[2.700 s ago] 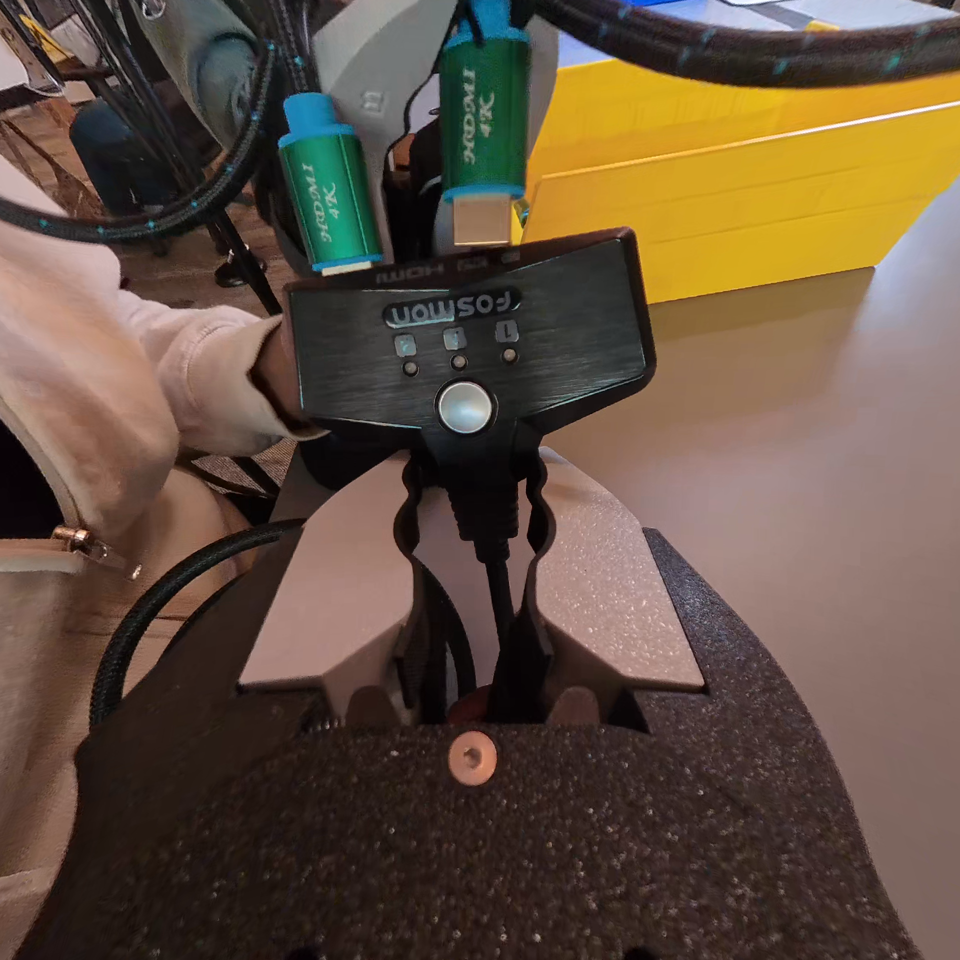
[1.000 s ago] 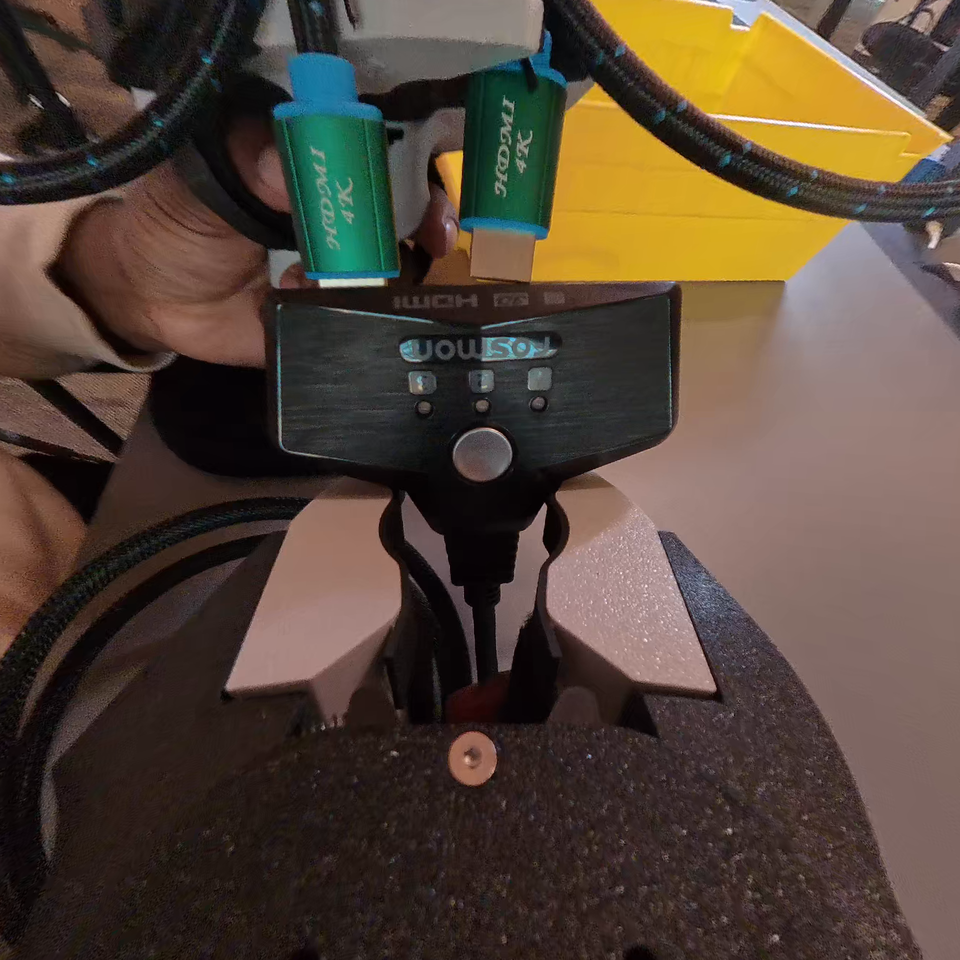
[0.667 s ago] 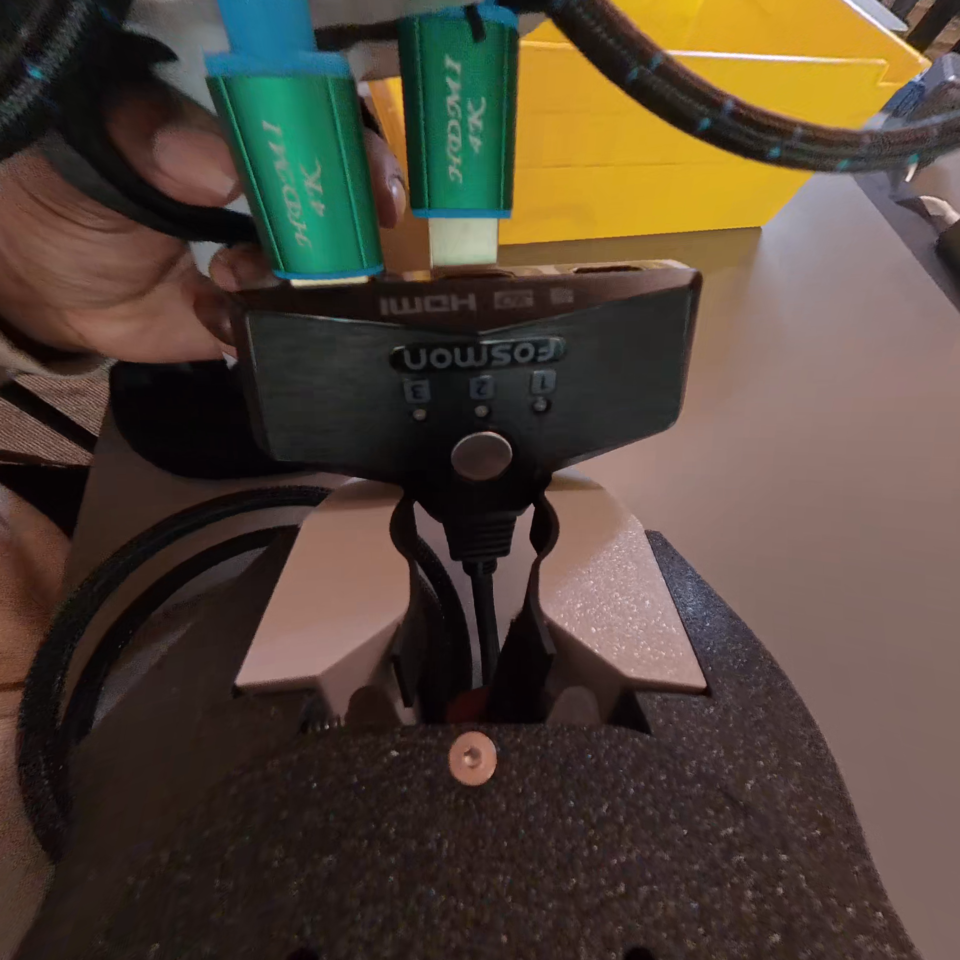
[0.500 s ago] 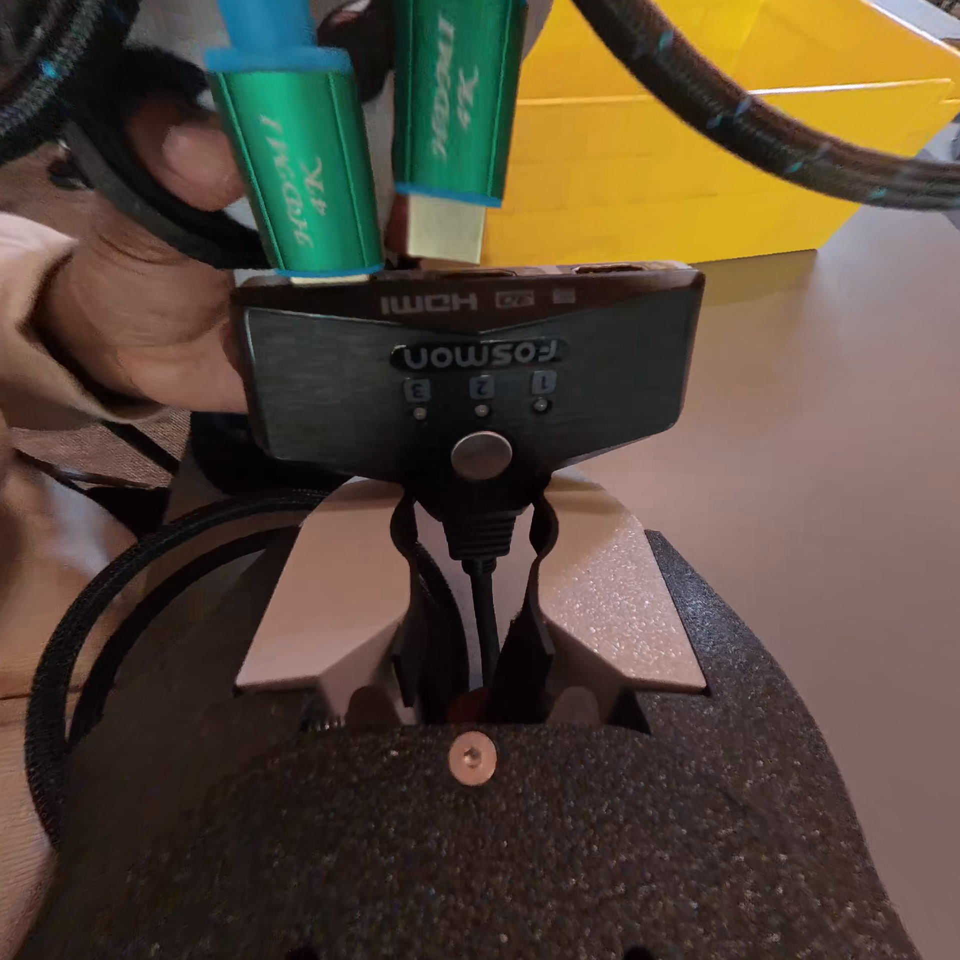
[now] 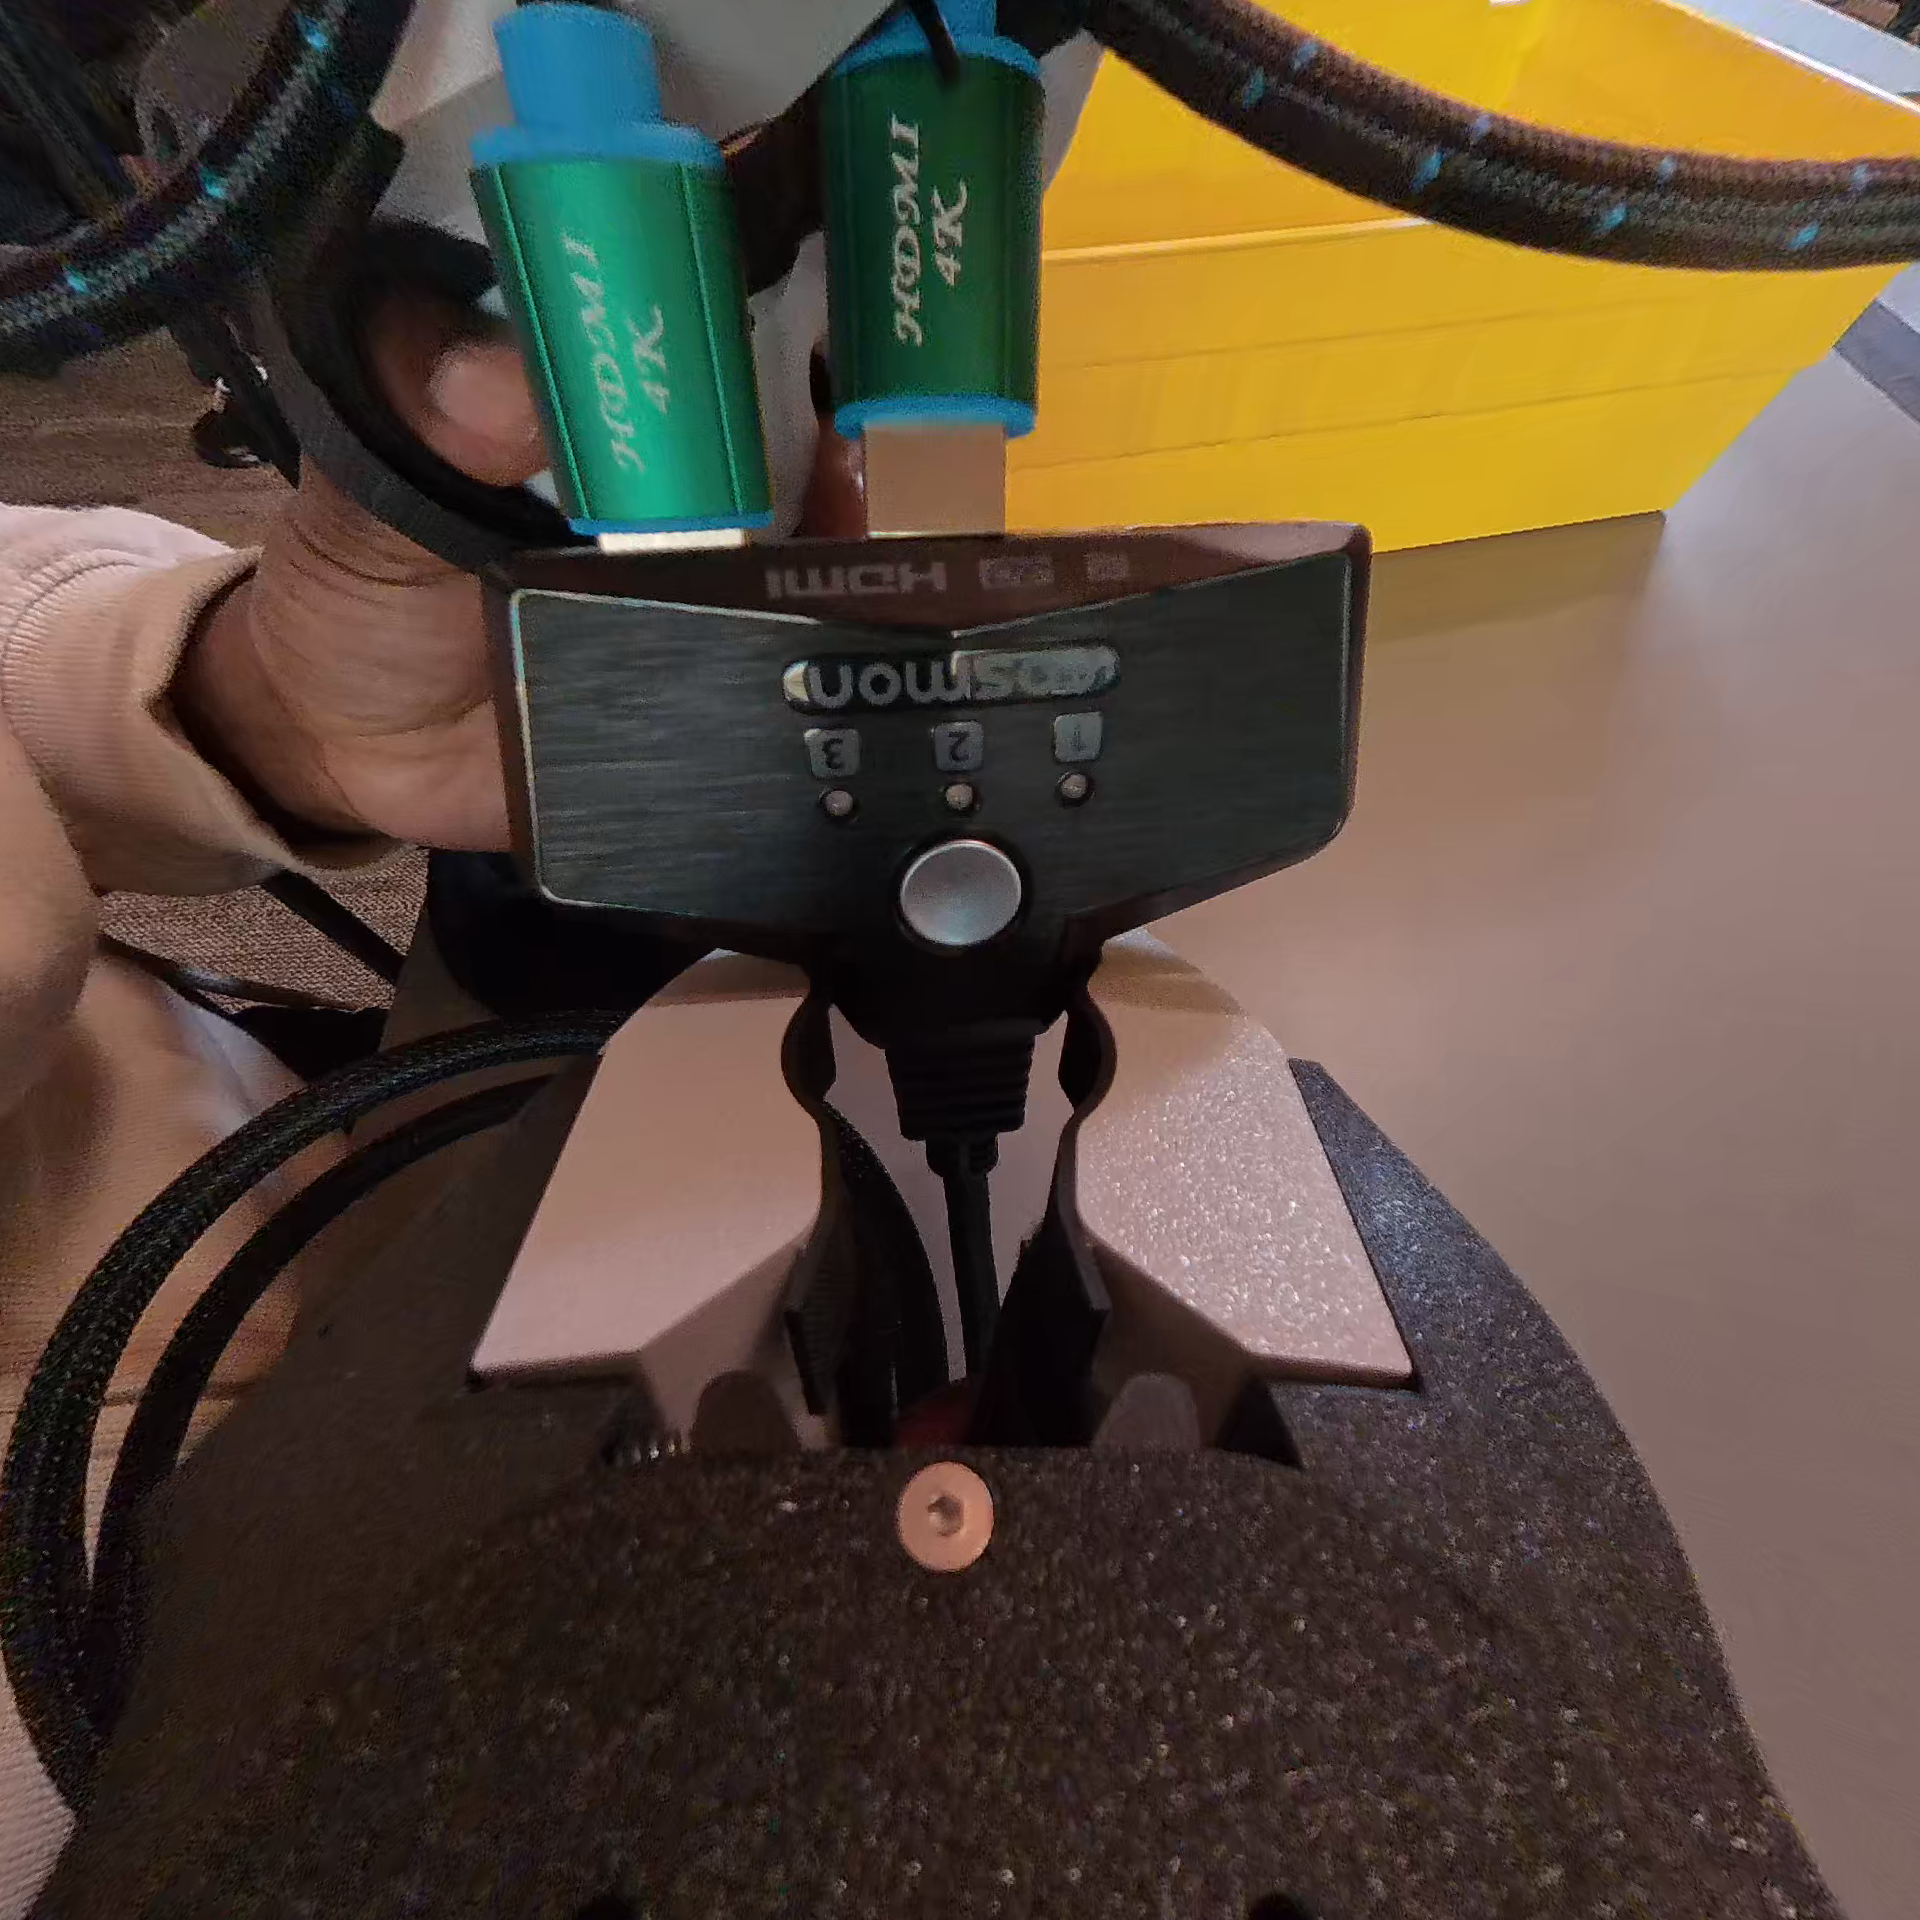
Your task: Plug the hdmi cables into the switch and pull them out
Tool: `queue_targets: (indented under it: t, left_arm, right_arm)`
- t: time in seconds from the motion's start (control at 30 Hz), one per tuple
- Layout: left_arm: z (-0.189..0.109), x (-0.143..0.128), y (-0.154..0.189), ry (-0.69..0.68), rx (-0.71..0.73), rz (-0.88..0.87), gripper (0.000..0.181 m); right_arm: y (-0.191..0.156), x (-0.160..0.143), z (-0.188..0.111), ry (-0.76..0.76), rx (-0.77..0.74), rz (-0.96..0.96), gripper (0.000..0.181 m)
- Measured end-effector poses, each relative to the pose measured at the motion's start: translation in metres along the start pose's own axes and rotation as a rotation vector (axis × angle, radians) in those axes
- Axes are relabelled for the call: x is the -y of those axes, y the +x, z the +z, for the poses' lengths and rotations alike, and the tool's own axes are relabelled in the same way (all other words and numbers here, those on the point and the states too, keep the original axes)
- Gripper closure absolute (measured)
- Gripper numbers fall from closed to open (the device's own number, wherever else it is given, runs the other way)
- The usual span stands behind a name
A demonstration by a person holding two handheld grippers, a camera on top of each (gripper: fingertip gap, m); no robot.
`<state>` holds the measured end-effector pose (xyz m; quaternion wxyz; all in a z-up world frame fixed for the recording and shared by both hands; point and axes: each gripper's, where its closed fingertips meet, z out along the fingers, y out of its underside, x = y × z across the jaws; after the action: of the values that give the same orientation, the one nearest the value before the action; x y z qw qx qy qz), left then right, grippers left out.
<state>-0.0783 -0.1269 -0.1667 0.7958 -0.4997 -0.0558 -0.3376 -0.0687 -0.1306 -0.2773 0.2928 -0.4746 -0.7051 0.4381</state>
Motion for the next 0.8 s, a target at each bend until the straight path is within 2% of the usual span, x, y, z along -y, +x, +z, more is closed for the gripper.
queue_targets:
  t: [0.33,0.47,0.8]
  left_arm:
    - [0.0000,-0.0008,0.0070,-0.079,-0.004,0.259,0.168]
    - [0.0026,-0.0012,0.0058,-0.044,-0.014,0.040,0.169]
    - [0.0003,0.0044,0.0010,-0.073,-0.012,0.131,0.168]
  right_arm:
    - [0.0013,-0.0017,0.0003,-0.012,-0.018,-0.020,0.139]
    - [0.0008,-0.0005,0.0008,-0.018,-0.022,-0.036,0.139]
    - [-0.0003,-0.0001,-0.0024,-0.010,0.007,-0.038,0.139]
